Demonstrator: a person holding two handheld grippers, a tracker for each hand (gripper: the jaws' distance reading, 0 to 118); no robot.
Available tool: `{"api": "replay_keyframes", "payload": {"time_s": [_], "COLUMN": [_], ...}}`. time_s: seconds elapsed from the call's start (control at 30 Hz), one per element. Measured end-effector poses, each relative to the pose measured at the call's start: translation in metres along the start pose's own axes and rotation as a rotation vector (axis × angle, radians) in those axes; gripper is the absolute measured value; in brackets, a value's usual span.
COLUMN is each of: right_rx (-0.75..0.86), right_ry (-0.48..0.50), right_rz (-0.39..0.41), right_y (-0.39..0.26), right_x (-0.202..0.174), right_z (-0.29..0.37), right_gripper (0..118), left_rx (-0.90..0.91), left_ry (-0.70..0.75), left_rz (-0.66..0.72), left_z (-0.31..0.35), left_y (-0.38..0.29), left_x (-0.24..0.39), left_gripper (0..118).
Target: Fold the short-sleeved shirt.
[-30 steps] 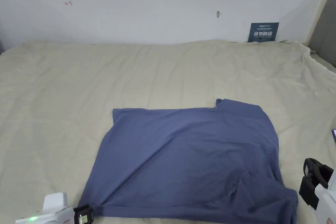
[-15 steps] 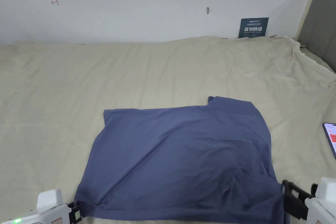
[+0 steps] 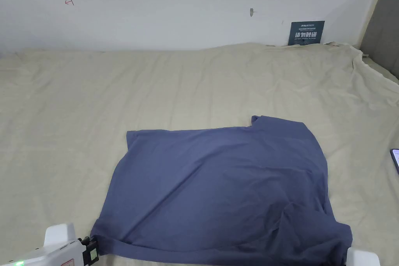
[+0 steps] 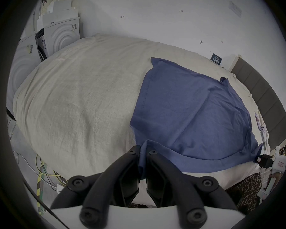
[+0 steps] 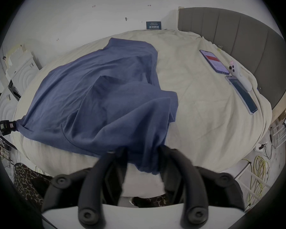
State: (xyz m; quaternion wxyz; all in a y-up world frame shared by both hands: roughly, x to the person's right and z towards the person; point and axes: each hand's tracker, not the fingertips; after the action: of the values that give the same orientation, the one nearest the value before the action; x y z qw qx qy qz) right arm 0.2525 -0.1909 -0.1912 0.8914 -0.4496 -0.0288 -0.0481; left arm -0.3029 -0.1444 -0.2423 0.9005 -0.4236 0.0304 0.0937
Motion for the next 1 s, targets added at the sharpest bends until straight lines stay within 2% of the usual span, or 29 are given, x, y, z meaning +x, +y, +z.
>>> {"api": "replay_keyframes", "payload": {"time_s": [0.03,0.1,0.2,0.57,0.73,1.0], "right_rx": [-0.003,-0.005,0.004,0.235,0.269,0.24], "right_ry": [0.004,-0.001,0.03,0.087,0.081,0.043], "right_rz": [0.0,-0.022,-0.04,-0.06,-0.034,-0.041], "right_y": [-0.001,0.001,0.005,0.075,0.12,0.162], "right_x": [0.002,0.007,0.014,0.016,0.006,0.005], "right_z": [-0.001,-0.001,0.009,0.059,0.05,0.001], "right_gripper": [30,5,5,5,5,5], "left_rx": [-0.001,0.0,0.005,0.054,0.078,0.051], "left_ry": [0.001,0.001,0.0,-0.014,-0.018,0.011], "left_rz": [-0.002,-0.004,-0.005,-0.013,-0.012,-0.044], "left_z": [0.0,0.0,0.001,0.007,-0.006,-0.058], "left_y": [0.0,0.0,0.002,0.04,0.073,0.123], "left_x": [0.0,0.0,-0.002,0.003,0.009,0.03], "left_gripper": [4,4,4,4,4,4]}}
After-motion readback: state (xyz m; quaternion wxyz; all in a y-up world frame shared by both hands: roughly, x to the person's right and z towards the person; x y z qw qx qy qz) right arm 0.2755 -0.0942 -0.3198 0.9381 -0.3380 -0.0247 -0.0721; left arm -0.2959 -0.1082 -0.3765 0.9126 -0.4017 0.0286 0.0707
